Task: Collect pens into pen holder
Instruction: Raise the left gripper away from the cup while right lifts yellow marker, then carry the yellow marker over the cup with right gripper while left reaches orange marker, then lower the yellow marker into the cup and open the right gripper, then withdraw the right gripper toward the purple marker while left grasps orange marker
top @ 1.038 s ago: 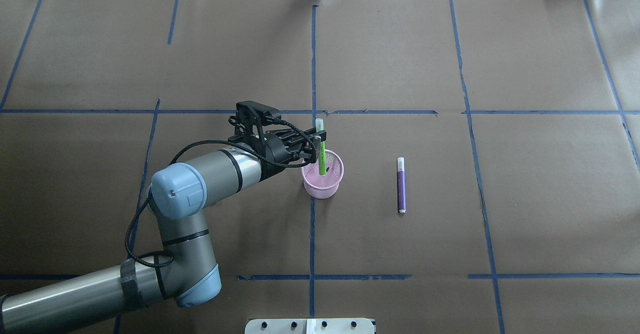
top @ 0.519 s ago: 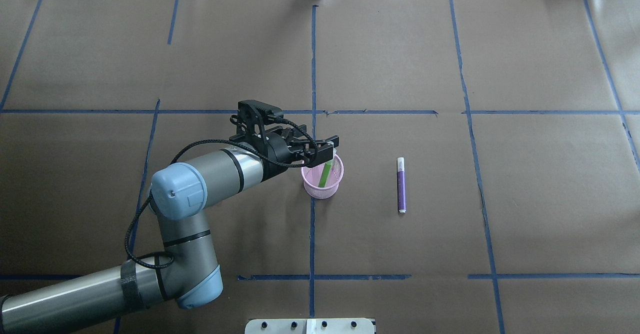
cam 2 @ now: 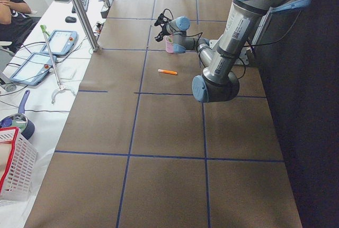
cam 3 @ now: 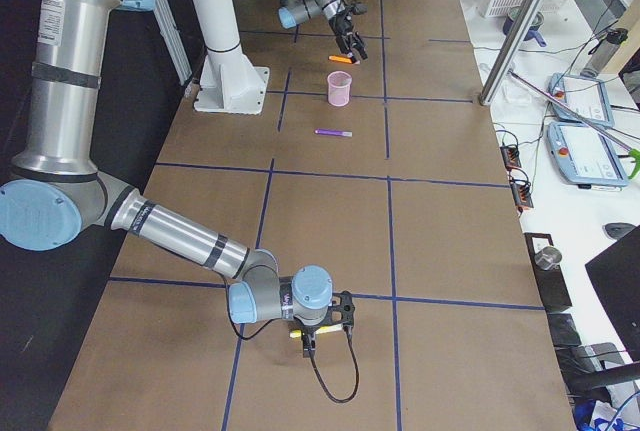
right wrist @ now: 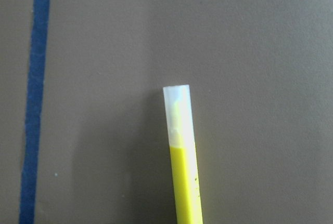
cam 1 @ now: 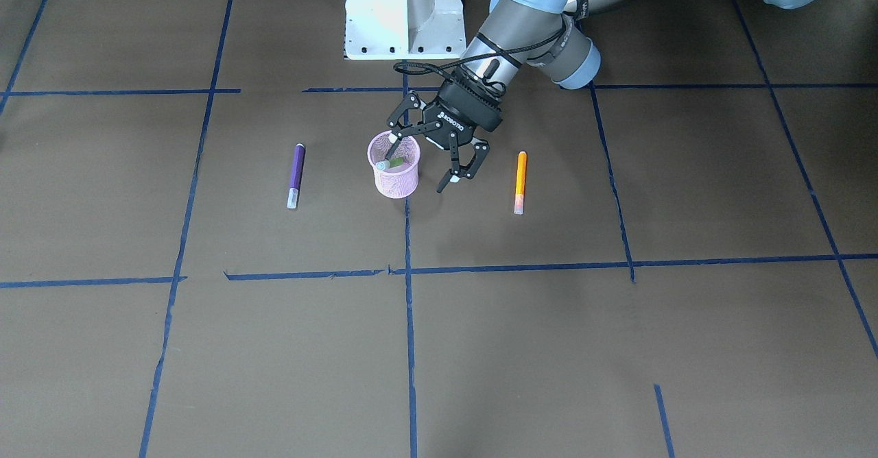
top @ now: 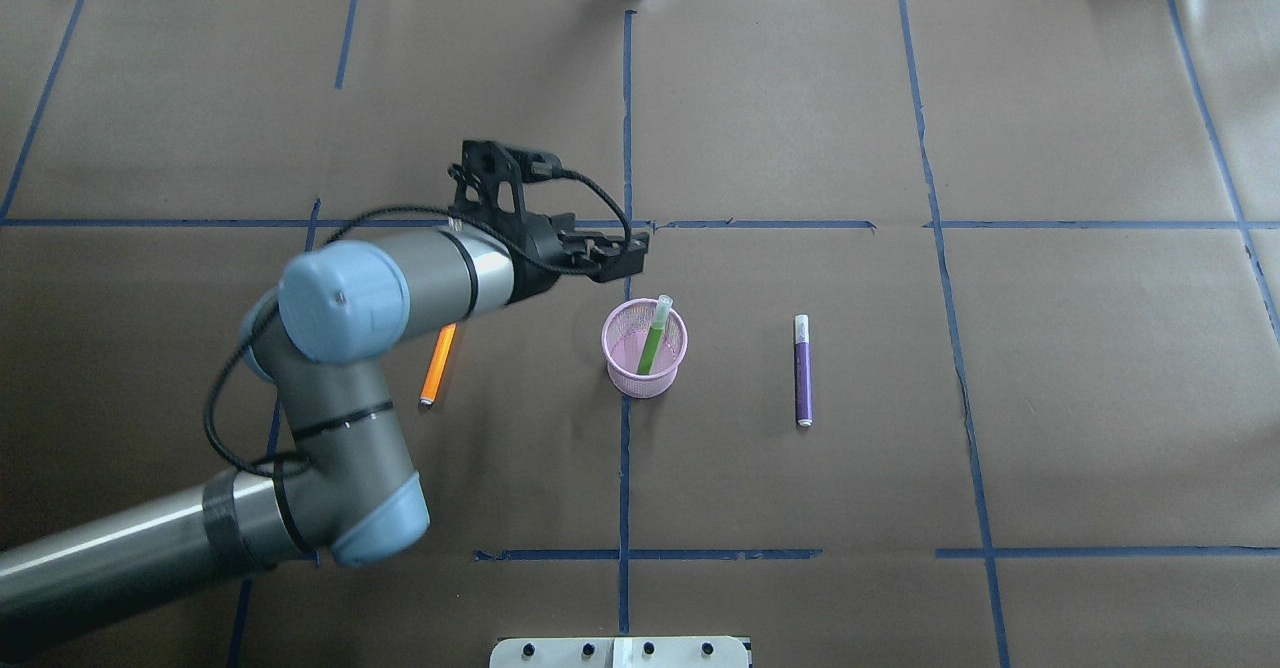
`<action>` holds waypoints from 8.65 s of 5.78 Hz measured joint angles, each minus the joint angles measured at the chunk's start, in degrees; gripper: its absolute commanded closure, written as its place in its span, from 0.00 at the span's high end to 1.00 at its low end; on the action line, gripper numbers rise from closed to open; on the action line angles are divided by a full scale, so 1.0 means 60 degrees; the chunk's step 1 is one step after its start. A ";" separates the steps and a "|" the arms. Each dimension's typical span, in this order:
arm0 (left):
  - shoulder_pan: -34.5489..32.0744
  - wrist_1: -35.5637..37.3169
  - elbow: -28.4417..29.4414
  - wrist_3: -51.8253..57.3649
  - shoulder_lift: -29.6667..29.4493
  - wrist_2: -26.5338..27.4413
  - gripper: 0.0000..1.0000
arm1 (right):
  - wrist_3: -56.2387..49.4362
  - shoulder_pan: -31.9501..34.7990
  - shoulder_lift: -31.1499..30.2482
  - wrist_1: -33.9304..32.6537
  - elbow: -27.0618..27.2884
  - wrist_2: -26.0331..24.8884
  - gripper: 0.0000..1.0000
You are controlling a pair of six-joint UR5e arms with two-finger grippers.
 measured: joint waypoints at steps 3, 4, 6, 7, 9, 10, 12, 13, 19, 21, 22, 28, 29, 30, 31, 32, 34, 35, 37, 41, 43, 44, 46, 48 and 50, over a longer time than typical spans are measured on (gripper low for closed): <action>-0.1951 0.2836 -0.0031 0.0090 0.0035 -0.3810 1.00 | 0.0018 0.0000 0.0000 -0.0012 -0.0010 -0.0016 0.60; -0.2190 0.3089 -0.0024 0.0108 0.0102 -0.4323 1.00 | 0.0017 0.0000 0.0000 -0.0029 -0.0020 -0.0030 0.58; -0.2592 0.3169 -0.0025 0.0114 0.0219 -0.5030 1.00 | 0.0019 0.0000 0.0000 -0.0028 -0.0049 -0.0039 0.34; -0.2752 0.3173 -0.0027 0.0119 0.0239 -0.5260 1.00 | 0.0017 0.0000 0.0000 -0.0028 -0.0054 -0.0037 0.20; -0.2950 0.3174 -0.0027 0.0128 0.0253 -0.5536 1.00 | 0.0008 0.0000 0.0000 -0.0021 -0.0071 -0.0078 0.00; -0.3082 0.3174 -0.0027 0.0134 0.0340 -0.5811 1.00 | 0.0007 0.0000 0.0014 -0.0008 -0.0065 -0.0082 0.00; -0.3216 0.3362 0.0085 0.0214 0.0768 -0.6327 1.00 | 0.0007 0.0005 0.0070 0.0023 0.0665 -0.0083 0.00; -0.3158 0.4261 0.0081 0.0652 0.0867 -0.6411 1.00 | 0.0021 0.0011 0.0078 0.0022 0.1524 -0.0102 0.00; -0.1301 0.6464 0.0097 0.2821 0.0632 -0.5106 1.00 | 0.3106 -0.1442 0.2330 -0.0031 0.4898 -0.0585 0.00; -0.1020 0.6507 0.0403 0.2975 0.0602 -0.4970 1.00 | 0.4909 -0.2594 0.3178 -0.0111 0.5746 -0.1268 0.00; -0.0969 0.6487 0.0465 0.2968 0.0595 -0.4968 1.00 | 0.5448 -0.2964 0.3545 -0.0131 0.5879 -0.1537 0.00; -0.1043 0.6470 0.0326 0.2991 0.0558 -0.4943 1.00 | 0.8158 -0.8132 0.6314 -0.2833 0.7557 -0.8454 0.00; -0.1048 0.6474 0.0300 0.2998 0.0540 -0.4950 1.00 | 0.8290 -0.8953 0.6371 -0.2850 0.7433 -0.9440 0.00; -0.1051 0.6481 0.0298 0.3000 0.0527 -0.4952 1.00 | 0.8494 -0.9606 0.6474 -0.2843 0.7219 -1.0119 0.00; -0.1048 0.6484 0.0296 0.3000 0.0522 -0.4953 1.00 | 0.8744 -1.0063 0.6590 -0.2813 0.6913 -1.0491 0.00; -0.1041 0.6484 0.0295 0.3000 0.0520 -0.4949 1.00 | 0.8951 -1.0367 0.6743 -0.2779 0.6518 -1.0731 0.00; -0.1038 0.6485 0.0295 0.3001 0.0519 -0.4940 1.00 | 0.9214 -1.0623 0.7033 -0.2718 0.5856 -1.1034 0.00; -0.1037 0.6485 0.0295 0.3000 0.0519 -0.4939 1.00 | 0.9236 -1.0636 0.7048 -0.2484 0.5666 -1.1192 0.00; -0.1037 0.6485 0.0296 0.3012 0.0519 -0.4939 1.00 | 0.9264 -1.0669 0.7052 -0.2087 0.5209 -1.1368 0.00; -0.1037 0.6498 0.0309 0.3029 0.0512 -0.4939 1.00 | 0.9290 -1.0818 0.7119 -0.2028 0.4763 -1.1375 1.00; -0.1037 0.6499 0.0310 0.3030 0.0508 -0.4939 1.00 | 0.9324 -1.0804 0.7151 -0.1883 0.4788 -1.1382 1.00; -0.1037 0.6499 0.0310 0.3030 0.0505 -0.4939 1.00 | 0.9321 -1.0728 0.7239 -0.1853 0.4840 -1.1337 1.00; -0.1037 0.6511 0.0310 0.3030 0.0483 -0.4939 1.00 | 0.9317 -1.0091 0.7451 -0.2544 0.5437 -1.0267 1.00; -0.1037 0.6514 0.0305 0.3030 0.0464 -0.4938 1.00 | 0.9236 -0.8464 0.7645 -0.4944 0.6226 -0.7214 1.00; -0.1037 0.6525 0.0336 0.3022 0.0461 -0.4939 0.89 | 0.8576 -0.7080 0.7241 -0.6428 0.6309 -0.4560 1.00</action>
